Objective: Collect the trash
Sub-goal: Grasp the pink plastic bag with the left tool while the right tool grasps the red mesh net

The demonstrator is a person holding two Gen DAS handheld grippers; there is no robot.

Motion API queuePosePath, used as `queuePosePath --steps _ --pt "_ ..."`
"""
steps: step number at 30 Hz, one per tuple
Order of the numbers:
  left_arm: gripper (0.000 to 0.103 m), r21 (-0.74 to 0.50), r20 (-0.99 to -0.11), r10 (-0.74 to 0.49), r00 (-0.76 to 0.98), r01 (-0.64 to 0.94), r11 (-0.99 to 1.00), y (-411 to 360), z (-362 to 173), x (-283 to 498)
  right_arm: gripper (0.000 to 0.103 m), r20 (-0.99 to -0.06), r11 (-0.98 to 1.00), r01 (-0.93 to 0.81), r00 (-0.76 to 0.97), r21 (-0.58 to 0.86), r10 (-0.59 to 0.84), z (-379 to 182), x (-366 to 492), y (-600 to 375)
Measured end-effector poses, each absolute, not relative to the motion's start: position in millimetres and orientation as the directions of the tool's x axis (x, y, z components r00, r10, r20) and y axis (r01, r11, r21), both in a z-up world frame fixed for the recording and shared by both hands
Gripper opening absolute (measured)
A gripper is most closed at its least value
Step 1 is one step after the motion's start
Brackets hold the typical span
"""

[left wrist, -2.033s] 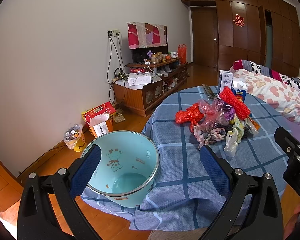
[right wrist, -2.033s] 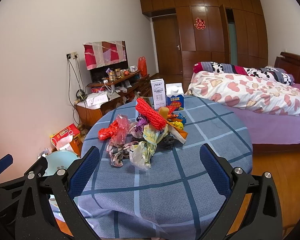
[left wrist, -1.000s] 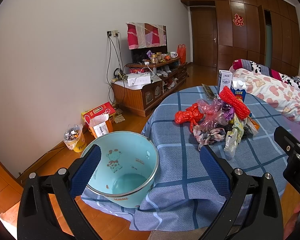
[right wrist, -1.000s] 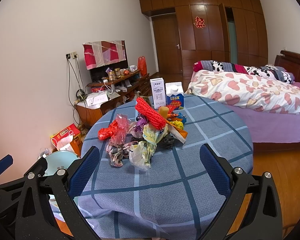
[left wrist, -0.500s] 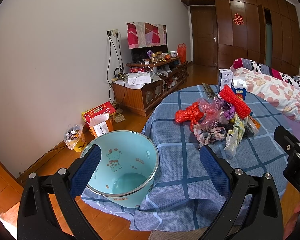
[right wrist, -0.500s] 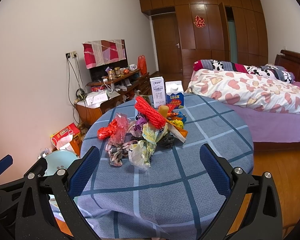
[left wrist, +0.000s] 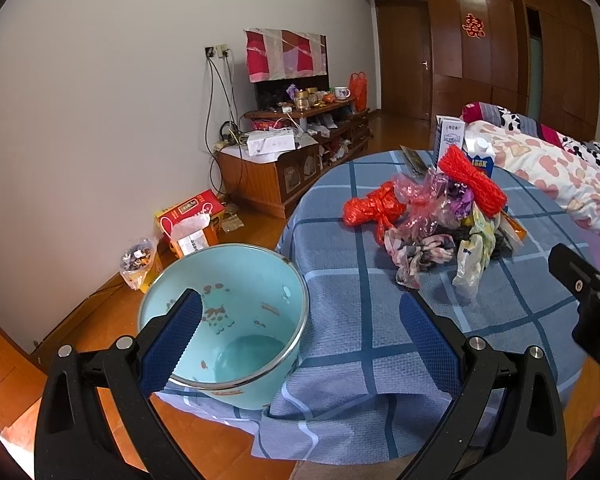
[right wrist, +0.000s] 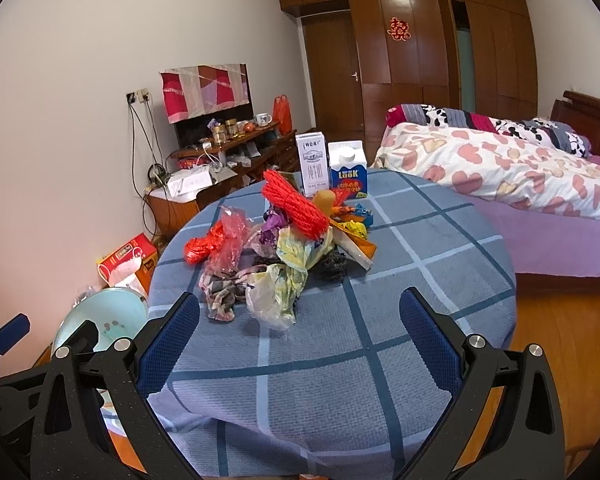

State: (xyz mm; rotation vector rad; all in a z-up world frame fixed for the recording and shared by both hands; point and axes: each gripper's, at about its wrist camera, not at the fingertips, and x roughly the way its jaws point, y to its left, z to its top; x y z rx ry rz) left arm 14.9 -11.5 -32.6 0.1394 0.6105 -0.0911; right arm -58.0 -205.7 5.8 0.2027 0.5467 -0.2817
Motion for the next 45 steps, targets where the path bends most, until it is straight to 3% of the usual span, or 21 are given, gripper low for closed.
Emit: queuePosePath --steps 9,12,18,20,27,31,36,37,39,45 --pt "0.097 0.083 -0.643 -0.063 0.763 0.151 0.985 -16.8 -60.9 47.1 0.096 -0.563 0.926 0.359 0.791 0.114 -0.238 -12.2 -41.4 -248.9" --pt "0.096 0.095 -0.64 -0.067 0.765 0.165 0.982 -22.4 -64.1 60.1 0.081 -0.572 0.929 0.352 0.788 0.113 -0.229 -15.5 -30.8 -260.5" --pt "0.092 0.055 -0.631 -0.136 0.764 0.218 0.974 -35.9 -62.1 88.7 0.07 -0.583 0.946 0.305 0.79 0.109 -0.187 -16.1 5.5 -276.1" --pt "0.091 0.043 -0.624 -0.171 0.763 0.252 0.967 -43.6 -60.5 99.2 0.062 -0.58 0.954 0.277 0.798 0.112 -0.164 -13.3 20.2 -278.5" --pt "0.09 0.05 -0.613 -0.238 0.753 0.337 0.94 -80.5 -64.3 129.8 0.055 -0.572 0.977 0.195 0.813 0.089 -0.11 -7.6 73.4 -280.9" --pt "0.088 0.069 -0.628 -0.246 0.738 0.368 0.927 -101.7 -70.6 144.0 0.051 -0.616 0.984 0.151 0.785 0.094 -0.062 -18.5 105.7 -284.5" --pt "0.075 0.052 -0.658 -0.271 0.702 0.402 0.914 -117.8 -81.1 162.0 0.026 -0.667 0.986 0.112 0.745 0.125 0.0 -38.0 120.4 -284.9" --pt "0.072 0.05 -0.662 -0.277 0.697 0.41 0.911 -121.7 -83.3 166.0 0.025 -0.669 0.986 0.105 0.743 0.128 0.008 -39.9 120.5 -284.9" --pt "0.055 0.039 -0.671 -0.292 0.681 0.427 0.904 -126.8 -86.7 170.9 0.022 -0.664 0.987 0.098 0.747 0.125 0.01 -39.5 119.9 -283.5" --pt "0.026 -0.002 -0.686 -0.34 0.643 0.465 0.885 -133.3 -91.1 176.7 0.02 -0.629 0.981 0.107 0.777 0.162 0.019 -25.8 105.4 -287.6"
